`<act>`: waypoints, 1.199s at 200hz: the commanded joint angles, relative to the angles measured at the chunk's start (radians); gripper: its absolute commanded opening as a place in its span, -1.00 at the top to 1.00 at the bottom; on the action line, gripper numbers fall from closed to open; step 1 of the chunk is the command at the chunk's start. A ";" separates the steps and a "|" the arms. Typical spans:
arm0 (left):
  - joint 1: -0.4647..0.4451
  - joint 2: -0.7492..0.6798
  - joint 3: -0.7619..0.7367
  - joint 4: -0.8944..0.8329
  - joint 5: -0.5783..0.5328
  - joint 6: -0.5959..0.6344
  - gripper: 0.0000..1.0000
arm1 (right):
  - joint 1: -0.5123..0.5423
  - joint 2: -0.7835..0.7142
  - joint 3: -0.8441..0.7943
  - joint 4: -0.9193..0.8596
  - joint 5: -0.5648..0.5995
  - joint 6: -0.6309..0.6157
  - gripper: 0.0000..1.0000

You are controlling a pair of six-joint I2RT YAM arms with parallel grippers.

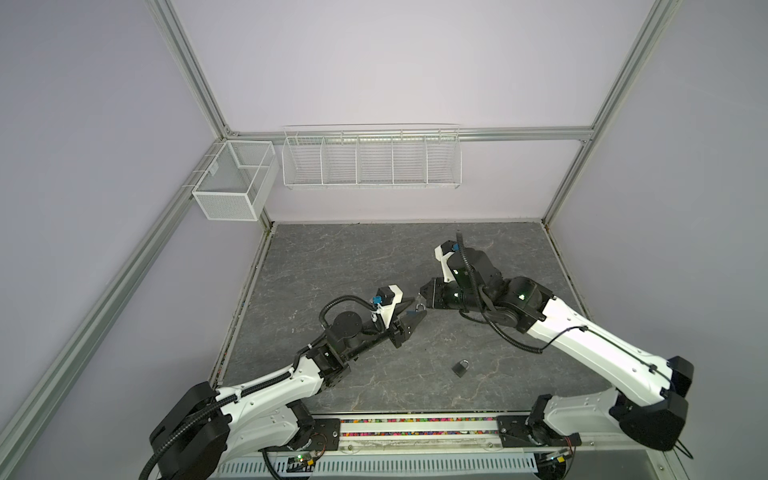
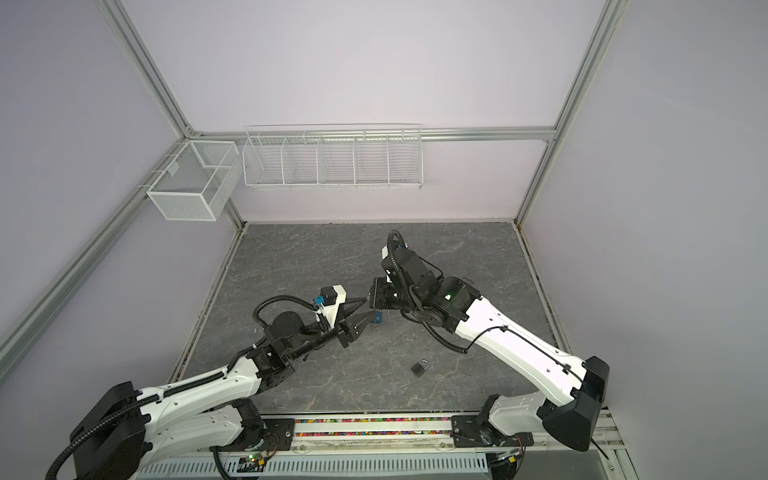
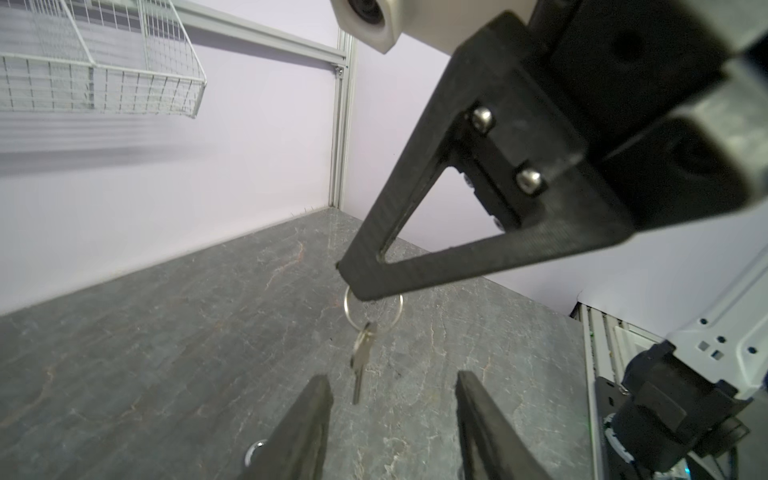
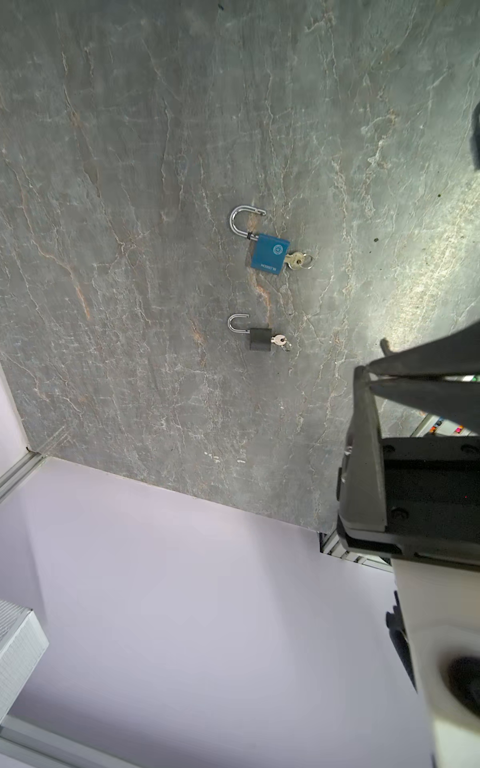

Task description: Unlock with the key

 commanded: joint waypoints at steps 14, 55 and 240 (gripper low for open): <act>-0.002 0.061 0.028 0.120 0.051 0.109 0.05 | -0.006 -0.029 0.024 -0.036 -0.042 0.025 0.86; -0.002 0.093 0.018 0.185 0.093 0.084 0.40 | -0.012 -0.047 0.012 -0.028 -0.049 0.034 0.86; 0.022 -0.042 0.121 -0.231 0.268 0.066 1.00 | -0.141 -0.097 -0.049 -0.014 -0.514 -0.590 0.01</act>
